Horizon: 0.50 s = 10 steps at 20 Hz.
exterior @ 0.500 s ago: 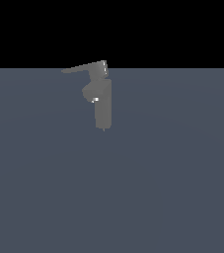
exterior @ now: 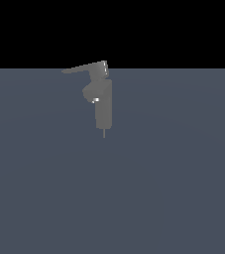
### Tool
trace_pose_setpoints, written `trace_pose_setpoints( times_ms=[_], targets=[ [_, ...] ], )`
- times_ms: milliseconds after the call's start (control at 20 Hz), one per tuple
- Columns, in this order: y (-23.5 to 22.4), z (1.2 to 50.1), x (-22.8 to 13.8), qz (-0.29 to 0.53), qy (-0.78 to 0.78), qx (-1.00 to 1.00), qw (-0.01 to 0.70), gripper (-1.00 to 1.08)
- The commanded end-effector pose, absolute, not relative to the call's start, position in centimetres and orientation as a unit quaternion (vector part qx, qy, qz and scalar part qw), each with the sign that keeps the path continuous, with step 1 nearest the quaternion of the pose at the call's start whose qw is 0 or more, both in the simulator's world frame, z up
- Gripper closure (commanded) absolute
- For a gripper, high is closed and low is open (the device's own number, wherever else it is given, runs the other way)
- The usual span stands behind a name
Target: Turn on the faucet by rotating a designated handle.
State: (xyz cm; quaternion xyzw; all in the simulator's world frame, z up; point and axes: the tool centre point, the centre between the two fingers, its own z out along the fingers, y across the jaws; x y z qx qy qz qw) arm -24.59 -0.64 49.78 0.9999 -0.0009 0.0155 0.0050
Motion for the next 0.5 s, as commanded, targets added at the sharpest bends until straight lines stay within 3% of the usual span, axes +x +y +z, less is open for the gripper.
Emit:
trace_pose_setpoints(
  times_ms=[0,450],
  targets=[
    [-0.7,49.8,-24.5,0.017,0.001,1.0,0.008,1.08],
    [-0.5,50.1,-23.5,0.014,-0.02,1.0,0.003,1.08]
  ],
)
